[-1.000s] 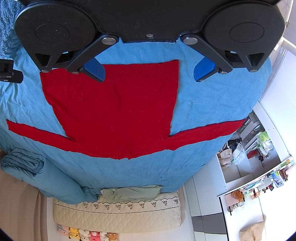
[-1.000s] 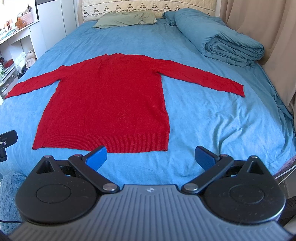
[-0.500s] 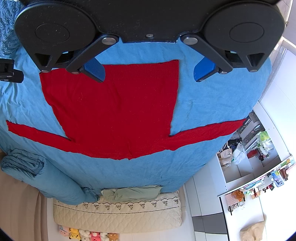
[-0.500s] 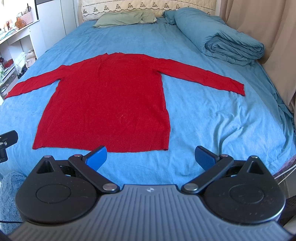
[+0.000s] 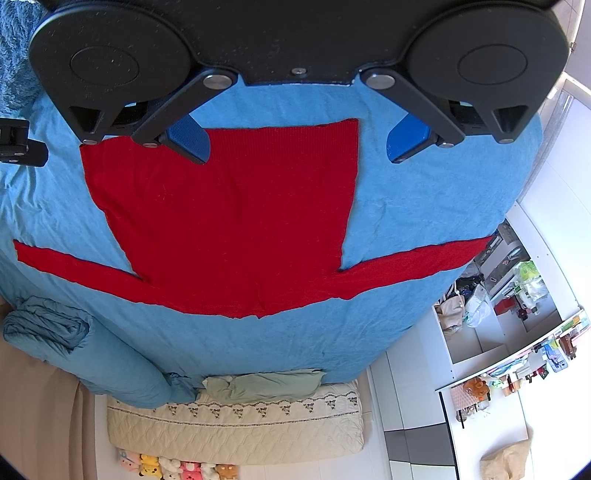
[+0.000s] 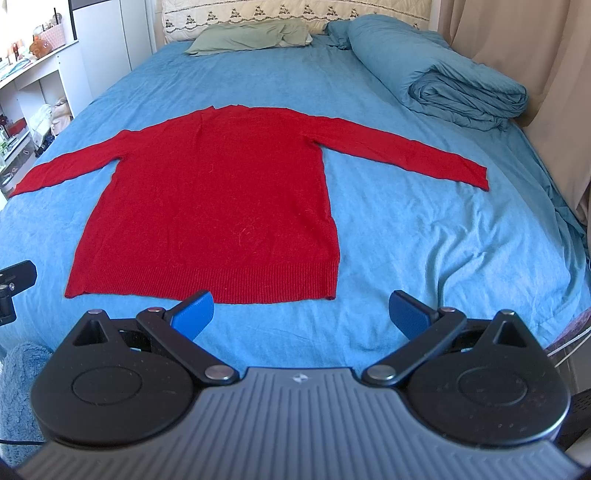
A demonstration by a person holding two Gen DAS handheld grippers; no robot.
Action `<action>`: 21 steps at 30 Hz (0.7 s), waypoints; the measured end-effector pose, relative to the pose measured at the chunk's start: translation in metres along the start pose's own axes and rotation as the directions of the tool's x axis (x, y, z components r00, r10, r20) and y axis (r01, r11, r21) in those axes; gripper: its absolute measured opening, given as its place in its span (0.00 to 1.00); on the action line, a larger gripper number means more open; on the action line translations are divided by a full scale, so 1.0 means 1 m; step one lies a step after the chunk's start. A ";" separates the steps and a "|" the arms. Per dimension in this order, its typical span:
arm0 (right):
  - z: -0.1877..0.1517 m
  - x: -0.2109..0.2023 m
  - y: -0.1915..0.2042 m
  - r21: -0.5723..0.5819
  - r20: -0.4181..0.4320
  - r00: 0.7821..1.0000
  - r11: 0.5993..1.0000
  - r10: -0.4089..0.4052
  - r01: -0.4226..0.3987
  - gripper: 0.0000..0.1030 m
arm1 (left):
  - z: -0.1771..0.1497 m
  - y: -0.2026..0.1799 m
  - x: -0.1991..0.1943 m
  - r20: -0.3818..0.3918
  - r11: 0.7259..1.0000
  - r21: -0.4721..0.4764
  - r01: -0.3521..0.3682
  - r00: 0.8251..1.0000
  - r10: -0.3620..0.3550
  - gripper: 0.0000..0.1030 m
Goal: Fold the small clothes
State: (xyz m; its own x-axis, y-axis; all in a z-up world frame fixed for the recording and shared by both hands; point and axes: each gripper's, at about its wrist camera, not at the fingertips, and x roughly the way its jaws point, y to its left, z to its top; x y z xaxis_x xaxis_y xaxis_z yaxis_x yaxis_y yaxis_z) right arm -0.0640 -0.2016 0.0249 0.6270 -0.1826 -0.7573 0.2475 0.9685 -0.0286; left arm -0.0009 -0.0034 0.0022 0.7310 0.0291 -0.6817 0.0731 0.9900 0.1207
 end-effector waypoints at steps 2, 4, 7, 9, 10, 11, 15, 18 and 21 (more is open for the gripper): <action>0.000 0.000 0.000 0.001 0.001 1.000 1.000 0.001 -0.001 1.00 | 0.000 0.000 0.000 0.000 1.000 0.000 0.000 1.000 0.000 1.00; 0.000 0.000 0.000 0.001 0.001 1.000 1.000 0.002 -0.002 1.00 | 0.000 0.000 0.000 0.000 1.000 0.000 0.000 1.000 0.000 1.00; 0.001 -0.001 -0.001 0.000 0.001 1.000 1.000 0.003 -0.003 1.00 | 0.000 0.000 0.000 0.000 1.000 0.000 -0.001 1.000 0.001 1.00; 0.000 -0.001 -0.001 0.001 -0.001 1.000 1.000 0.004 -0.004 1.00 | 0.000 -0.001 0.000 0.002 1.000 0.002 -0.001 1.000 0.001 1.00; 0.001 -0.001 -0.001 0.002 -0.002 1.000 1.000 0.005 -0.005 1.00 | 0.001 -0.001 0.000 0.003 1.000 0.002 -0.001 1.000 0.001 1.00; 0.002 -0.001 -0.001 0.002 -0.002 1.000 1.000 0.005 -0.005 1.00 | 0.001 -0.002 0.000 0.004 1.000 0.003 0.000 1.000 0.000 1.00; 0.004 -0.002 -0.001 0.002 -0.003 1.000 1.000 0.006 -0.006 1.00 | 0.001 -0.003 0.000 0.005 1.000 0.004 0.000 1.000 0.000 1.00; 0.004 -0.002 -0.001 0.002 -0.002 1.000 1.000 0.007 -0.007 1.00 | 0.001 -0.003 0.000 0.005 1.000 0.004 0.000 1.000 0.000 1.00; 0.005 -0.002 -0.001 0.001 -0.002 1.000 1.000 0.007 -0.007 1.00 | 0.001 -0.003 0.000 0.005 1.000 0.003 0.001 1.000 -0.001 1.00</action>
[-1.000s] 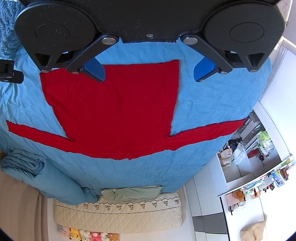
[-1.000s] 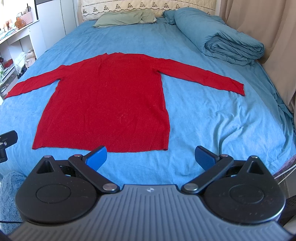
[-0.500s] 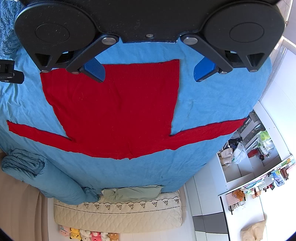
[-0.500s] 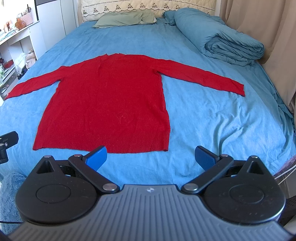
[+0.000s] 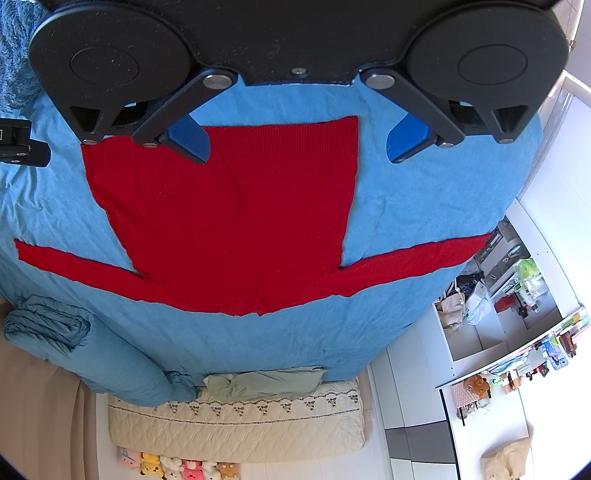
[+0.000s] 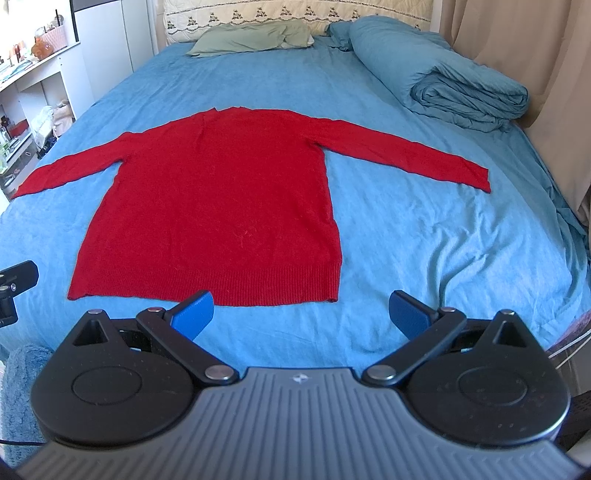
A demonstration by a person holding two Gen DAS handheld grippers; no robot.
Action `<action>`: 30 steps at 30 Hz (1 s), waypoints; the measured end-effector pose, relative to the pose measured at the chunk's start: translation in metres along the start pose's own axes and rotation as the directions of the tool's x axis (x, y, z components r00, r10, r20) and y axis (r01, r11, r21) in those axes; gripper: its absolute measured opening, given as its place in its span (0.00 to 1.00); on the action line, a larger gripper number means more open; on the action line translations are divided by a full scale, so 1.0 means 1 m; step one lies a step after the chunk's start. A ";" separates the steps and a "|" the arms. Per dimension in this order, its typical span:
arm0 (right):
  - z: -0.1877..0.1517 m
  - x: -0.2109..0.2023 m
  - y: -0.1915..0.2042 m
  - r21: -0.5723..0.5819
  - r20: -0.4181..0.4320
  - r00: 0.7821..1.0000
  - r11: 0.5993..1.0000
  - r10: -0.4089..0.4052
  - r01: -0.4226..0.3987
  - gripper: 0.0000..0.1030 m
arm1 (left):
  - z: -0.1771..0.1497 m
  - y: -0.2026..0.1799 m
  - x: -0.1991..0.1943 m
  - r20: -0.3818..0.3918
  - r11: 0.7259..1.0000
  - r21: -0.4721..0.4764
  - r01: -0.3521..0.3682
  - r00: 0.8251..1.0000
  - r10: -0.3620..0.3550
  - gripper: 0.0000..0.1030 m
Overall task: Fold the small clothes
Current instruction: 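Move the right tool to the sweater's sleeve cuff and close on it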
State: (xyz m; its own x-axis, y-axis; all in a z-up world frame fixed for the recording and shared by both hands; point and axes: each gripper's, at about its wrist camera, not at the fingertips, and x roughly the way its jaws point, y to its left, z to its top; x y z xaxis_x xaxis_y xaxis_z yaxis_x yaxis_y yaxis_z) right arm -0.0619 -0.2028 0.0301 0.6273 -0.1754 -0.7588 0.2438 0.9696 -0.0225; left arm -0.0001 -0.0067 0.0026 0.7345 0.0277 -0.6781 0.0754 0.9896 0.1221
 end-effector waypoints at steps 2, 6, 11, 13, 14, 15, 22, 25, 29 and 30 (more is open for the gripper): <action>0.000 0.000 0.000 0.001 -0.001 1.000 1.000 0.000 0.000 1.00 | 0.000 0.000 0.000 0.000 1.000 -0.001 0.001 1.000 -0.001 1.00; 0.001 0.000 0.000 0.008 0.003 1.000 1.000 0.001 -0.001 1.00 | 0.007 -0.003 0.003 -0.002 1.000 -0.003 0.002 1.000 -0.002 1.00; 0.018 0.004 -0.020 0.064 0.033 0.999 0.998 -0.009 0.007 1.00 | 0.038 -0.009 0.014 0.044 1.000 0.000 0.003 0.999 -0.003 1.00; 0.030 0.009 -0.035 0.094 0.057 0.998 0.995 -0.027 0.021 1.00 | 0.055 -0.015 0.024 0.059 1.000 0.002 0.015 0.998 -0.015 1.00; 0.037 0.013 -0.044 0.107 0.070 0.997 0.994 -0.037 0.029 1.00 | 0.065 -0.019 0.033 0.065 1.000 0.006 0.018 0.998 -0.018 1.00; 0.044 0.018 -0.053 0.123 0.081 0.996 0.992 -0.048 0.038 1.00 | 0.073 -0.022 0.041 0.069 1.000 0.012 0.019 0.997 -0.020 1.00; 0.100 0.080 -0.128 0.215 0.134 0.978 0.968 -0.162 0.131 1.00 | 0.136 -0.056 0.125 0.065 0.992 0.038 0.119 0.991 -0.121 1.00; 0.120 0.125 -0.167 0.259 0.146 0.964 0.949 -0.224 0.182 1.00 | 0.160 -0.078 0.174 0.051 0.984 0.052 0.170 0.984 -0.173 1.00; 0.137 0.196 -0.222 0.342 0.137 0.952 0.915 -0.273 0.213 1.00 | 0.186 -0.118 0.248 0.012 0.973 0.069 0.221 0.975 -0.223 1.00; 0.138 0.215 -0.236 0.362 0.132 0.950 0.906 -0.284 0.220 1.00 | 0.190 -0.128 0.263 0.004 0.972 0.076 0.224 0.974 -0.225 1.00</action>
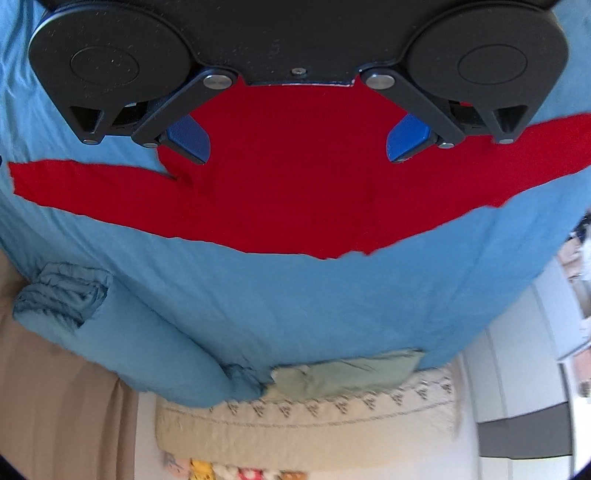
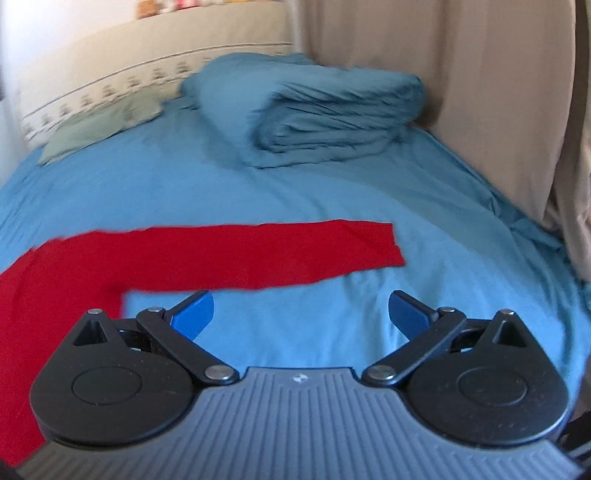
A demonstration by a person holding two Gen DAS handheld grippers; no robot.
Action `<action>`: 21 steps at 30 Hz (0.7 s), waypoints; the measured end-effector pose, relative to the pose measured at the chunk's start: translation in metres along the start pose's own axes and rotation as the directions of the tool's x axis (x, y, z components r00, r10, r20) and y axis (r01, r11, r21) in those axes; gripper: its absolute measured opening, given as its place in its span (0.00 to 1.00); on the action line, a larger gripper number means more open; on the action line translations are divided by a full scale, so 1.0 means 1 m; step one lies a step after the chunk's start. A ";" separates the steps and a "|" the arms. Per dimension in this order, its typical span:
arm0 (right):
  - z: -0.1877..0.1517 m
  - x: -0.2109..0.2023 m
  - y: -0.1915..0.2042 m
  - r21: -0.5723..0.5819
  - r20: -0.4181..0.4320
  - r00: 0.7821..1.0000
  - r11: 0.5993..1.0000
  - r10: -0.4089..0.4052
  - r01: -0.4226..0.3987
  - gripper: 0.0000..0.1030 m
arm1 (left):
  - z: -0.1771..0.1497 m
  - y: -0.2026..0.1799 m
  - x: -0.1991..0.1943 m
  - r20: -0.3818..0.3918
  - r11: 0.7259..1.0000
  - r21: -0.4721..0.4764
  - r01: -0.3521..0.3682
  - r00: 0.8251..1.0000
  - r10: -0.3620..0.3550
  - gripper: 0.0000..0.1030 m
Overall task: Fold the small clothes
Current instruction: 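Move the right tool to the sweater's sleeve cuff and close on it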
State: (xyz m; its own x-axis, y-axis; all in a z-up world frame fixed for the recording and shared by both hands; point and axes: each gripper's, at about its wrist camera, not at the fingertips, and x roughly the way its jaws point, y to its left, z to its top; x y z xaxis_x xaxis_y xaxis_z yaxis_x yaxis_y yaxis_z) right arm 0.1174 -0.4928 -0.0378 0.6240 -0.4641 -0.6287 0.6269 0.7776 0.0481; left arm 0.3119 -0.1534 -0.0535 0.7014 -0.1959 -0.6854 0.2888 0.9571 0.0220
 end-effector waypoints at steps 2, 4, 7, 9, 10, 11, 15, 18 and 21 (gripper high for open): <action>0.004 0.039 -0.013 0.035 -0.007 1.000 0.999 -0.025 0.025 1.00 | 0.008 -0.011 0.034 -0.016 1.000 0.011 0.006 1.000 -0.005 1.00; 0.004 0.075 -0.024 0.057 -0.019 0.999 0.997 -0.045 0.046 1.00 | 0.013 -0.021 0.063 -0.042 1.000 0.009 0.004 0.999 -0.004 1.00; 0.001 0.114 -0.037 0.095 -0.037 0.997 0.993 -0.072 0.076 1.00 | 0.021 -0.030 0.096 -0.086 0.999 -0.027 0.029 0.996 -0.031 1.00; -0.001 0.135 -0.045 0.124 -0.057 0.995 0.988 -0.086 0.093 1.00 | 0.026 -0.036 0.113 -0.106 0.998 -0.050 0.044 0.993 -0.049 1.00; -0.002 0.144 -0.049 0.144 -0.070 0.994 0.985 -0.089 0.098 1.00 | 0.028 -0.039 0.121 -0.117 0.998 -0.051 0.039 0.992 -0.045 1.00; -0.002 0.152 -0.053 0.162 -0.080 0.993 0.982 -0.088 0.100 1.00 | 0.032 -0.044 0.129 -0.130 0.998 -0.045 0.031 0.991 -0.036 1.00; -0.007 0.173 -0.067 0.246 -0.109 0.991 0.964 -0.081 0.106 0.97 | 0.037 -0.053 0.159 -0.222 0.999 -0.044 0.032 0.974 -0.041 1.00; -0.010 0.186 -0.080 0.318 -0.135 0.988 0.941 -0.076 0.116 0.90 | 0.039 -0.055 0.173 -0.267 0.998 -0.058 0.022 0.963 -0.037 1.00; -0.007 0.197 -0.088 0.367 -0.126 0.989 0.923 -0.077 0.119 0.83 | 0.040 -0.055 0.183 -0.295 0.999 -0.047 0.007 0.955 -0.021 1.00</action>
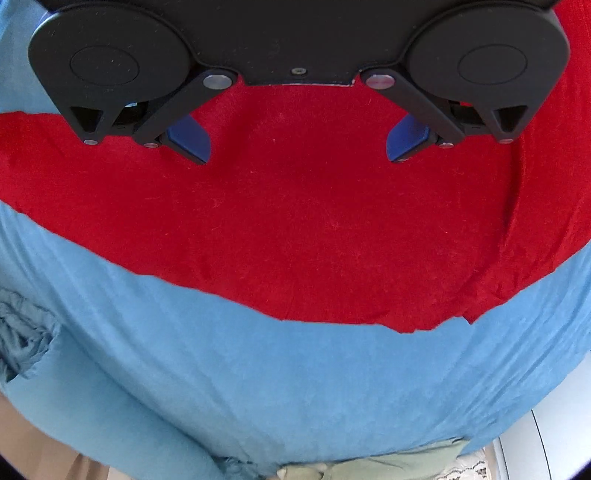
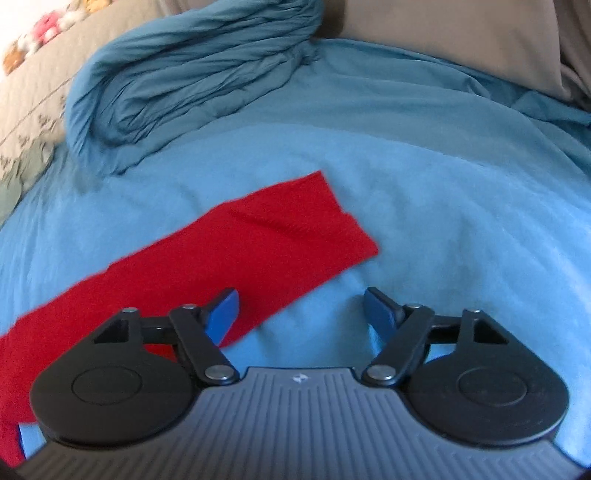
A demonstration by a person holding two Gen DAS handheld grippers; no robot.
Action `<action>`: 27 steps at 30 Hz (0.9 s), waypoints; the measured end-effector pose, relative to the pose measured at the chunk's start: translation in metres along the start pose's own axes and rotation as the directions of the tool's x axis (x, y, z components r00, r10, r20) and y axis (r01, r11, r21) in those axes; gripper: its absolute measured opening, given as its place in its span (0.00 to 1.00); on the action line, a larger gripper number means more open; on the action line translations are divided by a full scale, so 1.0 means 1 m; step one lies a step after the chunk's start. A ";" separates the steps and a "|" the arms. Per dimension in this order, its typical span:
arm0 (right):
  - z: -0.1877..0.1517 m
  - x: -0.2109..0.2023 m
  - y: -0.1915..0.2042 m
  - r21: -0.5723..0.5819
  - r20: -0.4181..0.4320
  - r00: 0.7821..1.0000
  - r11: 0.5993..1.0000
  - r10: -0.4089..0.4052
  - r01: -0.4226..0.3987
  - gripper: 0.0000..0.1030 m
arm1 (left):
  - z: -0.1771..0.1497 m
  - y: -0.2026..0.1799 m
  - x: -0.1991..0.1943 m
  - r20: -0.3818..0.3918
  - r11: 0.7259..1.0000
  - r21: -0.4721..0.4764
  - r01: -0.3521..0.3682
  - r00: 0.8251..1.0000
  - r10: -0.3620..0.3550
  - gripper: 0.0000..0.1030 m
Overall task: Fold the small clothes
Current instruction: 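Move the right tool to the sweater's sleeve cuff and close on it, then carry the sleeve cuff with the right tool across the sweater body and release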
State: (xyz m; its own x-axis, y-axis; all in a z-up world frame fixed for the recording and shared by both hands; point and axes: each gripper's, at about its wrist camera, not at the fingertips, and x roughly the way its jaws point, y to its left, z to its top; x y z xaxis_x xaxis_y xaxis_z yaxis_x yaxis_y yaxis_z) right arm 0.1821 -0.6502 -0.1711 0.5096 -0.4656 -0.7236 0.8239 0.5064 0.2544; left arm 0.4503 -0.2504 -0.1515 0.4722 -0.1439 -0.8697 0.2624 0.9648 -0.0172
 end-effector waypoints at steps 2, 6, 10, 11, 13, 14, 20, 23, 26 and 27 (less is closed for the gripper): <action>0.006 0.007 -0.001 0.025 0.005 1.000 1.000 -0.001 0.001 0.75 | 0.000 0.000 0.005 -0.014 1.000 0.005 -0.011 1.000 0.011 1.00; 0.017 0.018 0.000 0.061 0.007 1.000 0.998 -0.022 0.022 0.45 | 0.004 -0.001 0.013 -0.037 1.000 -0.006 -0.013 0.999 0.012 1.00; 0.028 0.020 0.008 0.043 -0.003 0.999 0.998 -0.041 0.041 0.22 | 0.011 0.001 0.018 -0.050 1.000 -0.010 -0.011 0.999 0.011 0.95; 0.031 0.017 0.013 0.022 -0.001 0.999 0.999 -0.044 0.044 0.22 | 0.013 0.004 0.016 -0.054 1.000 -0.012 -0.008 0.999 0.008 0.94; 0.037 0.008 0.025 -0.008 0.019 0.999 0.999 -0.035 0.035 0.21 | 0.018 0.013 0.011 -0.055 1.000 -0.019 0.002 0.998 -0.003 0.92; 0.041 0.003 0.032 -0.017 0.028 0.999 1.000 -0.022 0.022 0.21 | 0.021 0.018 0.007 -0.050 1.000 -0.021 0.006 0.999 -0.007 0.92; 0.059 -0.044 0.118 -0.092 0.087 0.984 0.985 0.156 -0.148 0.21 | 0.035 0.064 -0.028 -0.021 0.999 -0.033 0.011 1.000 -0.011 0.93; 0.057 -0.071 0.183 -0.157 0.100 0.952 0.950 0.289 -0.272 0.21 | 0.040 0.094 -0.045 -0.006 0.999 -0.043 -0.006 1.000 0.006 0.94; 0.046 -0.094 0.252 -0.212 0.078 0.904 0.893 0.419 -0.396 0.21 | 0.041 0.127 -0.059 0.009 0.998 -0.053 -0.031 0.999 0.032 0.97; 0.038 -0.102 0.279 -0.229 0.056 0.880 0.864 0.471 -0.448 0.21 | 0.039 0.137 -0.063 0.014 0.998 -0.055 -0.040 0.999 0.041 0.97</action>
State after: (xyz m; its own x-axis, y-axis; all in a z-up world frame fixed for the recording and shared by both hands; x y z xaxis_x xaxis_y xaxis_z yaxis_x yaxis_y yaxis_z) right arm 0.3697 -0.4887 -0.0018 0.8504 -0.2119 -0.4815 0.4272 0.8123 0.3970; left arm 0.4897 -0.1177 -0.0796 0.4946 -0.1070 -0.8625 0.1960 0.9806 -0.0093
